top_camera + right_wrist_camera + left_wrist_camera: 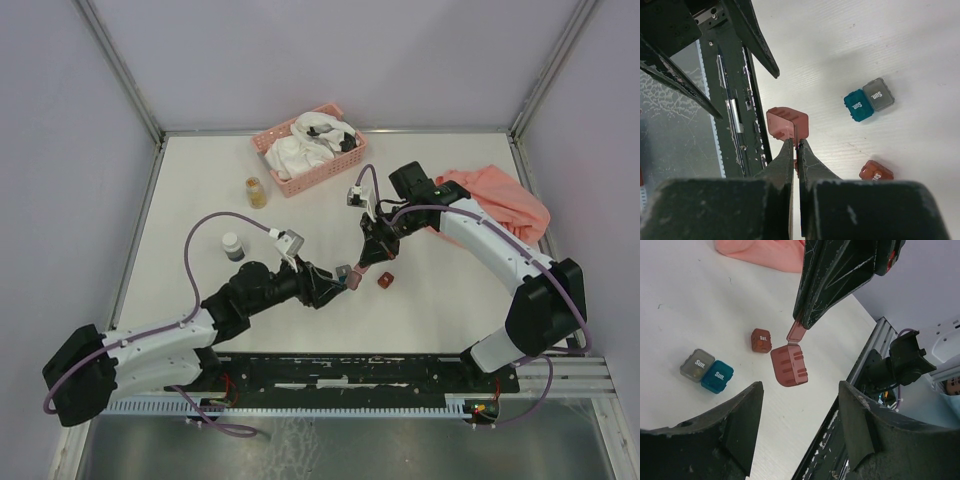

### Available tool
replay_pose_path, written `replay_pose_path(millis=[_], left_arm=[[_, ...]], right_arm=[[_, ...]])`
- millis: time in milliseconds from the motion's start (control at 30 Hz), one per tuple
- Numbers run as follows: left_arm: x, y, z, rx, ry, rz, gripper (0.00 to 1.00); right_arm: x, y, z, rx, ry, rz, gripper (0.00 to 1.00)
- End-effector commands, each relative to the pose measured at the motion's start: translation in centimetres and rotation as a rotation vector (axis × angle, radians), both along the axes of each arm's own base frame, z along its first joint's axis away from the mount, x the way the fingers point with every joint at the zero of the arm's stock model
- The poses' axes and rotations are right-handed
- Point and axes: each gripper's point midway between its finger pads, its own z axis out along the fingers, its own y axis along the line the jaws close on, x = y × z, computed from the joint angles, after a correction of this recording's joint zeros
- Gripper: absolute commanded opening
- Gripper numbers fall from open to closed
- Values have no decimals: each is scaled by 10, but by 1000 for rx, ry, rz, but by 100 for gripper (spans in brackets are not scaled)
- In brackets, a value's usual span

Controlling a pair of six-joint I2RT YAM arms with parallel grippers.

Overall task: Sort the pills into containers
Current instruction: Open the pill container at the center of the board.

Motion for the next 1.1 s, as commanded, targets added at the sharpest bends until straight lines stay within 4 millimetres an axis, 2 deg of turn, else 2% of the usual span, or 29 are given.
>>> replay_pose_path(millis=[0, 200, 433, 533, 733, 1067], left_arm=[[3, -8, 12, -38, -17, -16, 70], [17, -22, -7, 29, 39, 1, 69], [28, -19, -30, 108, 65, 55, 53], [34, -16, -38, 141, 71, 86, 51], [45, -20, -45, 173, 73, 103, 47], [59, -30, -43, 161, 60, 94, 43]], right_arm=[[8, 8, 11, 21, -52, 12, 2], [8, 8, 12, 26, -52, 14, 2], [6, 8, 14, 34, -45, 23, 2], [4, 9, 14, 39, -38, 29, 2], [-1, 11, 15, 53, -13, 54, 2], [-6, 11, 8, 35, 35, 90, 2]])
